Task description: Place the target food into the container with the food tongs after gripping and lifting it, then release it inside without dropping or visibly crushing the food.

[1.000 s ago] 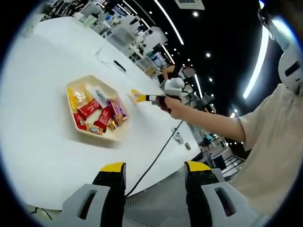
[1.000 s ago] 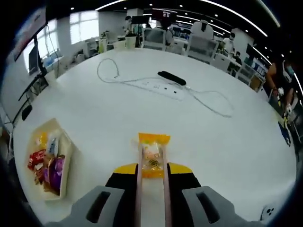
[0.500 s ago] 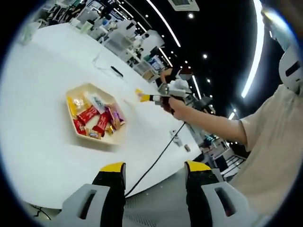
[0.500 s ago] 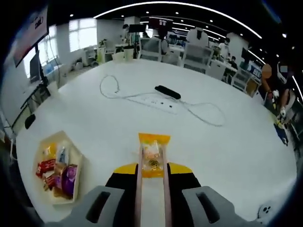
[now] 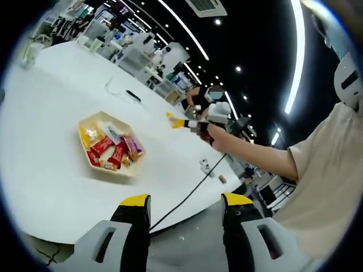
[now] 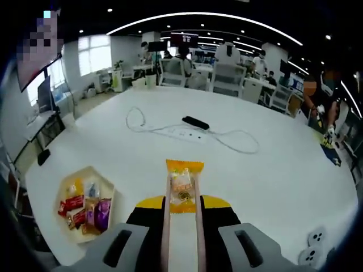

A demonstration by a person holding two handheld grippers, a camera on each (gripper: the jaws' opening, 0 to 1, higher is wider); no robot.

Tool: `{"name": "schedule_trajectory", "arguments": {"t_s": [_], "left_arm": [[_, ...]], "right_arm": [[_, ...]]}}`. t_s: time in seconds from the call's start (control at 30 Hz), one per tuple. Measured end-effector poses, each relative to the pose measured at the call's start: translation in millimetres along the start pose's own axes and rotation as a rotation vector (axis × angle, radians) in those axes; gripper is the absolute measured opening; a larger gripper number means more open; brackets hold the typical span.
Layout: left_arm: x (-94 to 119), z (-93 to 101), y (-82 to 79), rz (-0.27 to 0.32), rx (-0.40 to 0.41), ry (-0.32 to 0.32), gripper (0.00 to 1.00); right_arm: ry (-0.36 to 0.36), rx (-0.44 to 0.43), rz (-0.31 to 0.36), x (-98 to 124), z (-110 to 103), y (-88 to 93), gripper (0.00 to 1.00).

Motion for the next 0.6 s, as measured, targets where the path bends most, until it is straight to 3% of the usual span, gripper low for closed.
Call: {"name": "schedule_trajectory", "arguments": {"t_s": [0.23,0.4,0.6], "left_arm": [[9,7.5,1.9,0.025,-0.018,-0.003,0.5],[15,12.1,-4.9,0.048,-0.054,-0.004,0.49],[24,11.8,-13.8,0.075,-0.08,-0.016,0.5]], "right_arm": [[0.002,-0.007,0.03,20,-4,-4.0,0.22],[0.002,-0.02,0.092,37,-5,-12.8,0.22],[-0.004,-0.022,0.117,56,-9,-15.1,0.22]]}}
Point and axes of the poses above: the point that each gripper's makers call its tool centre point, and the gripper's own axes: x roughly backward along the fingers, z roughly to its right, y roughly out of its underside, the point moved 7 cm from there along x, roughly backward along the fingers, and after that the axes turned 1 degree about -z, right-handed, at the moved point
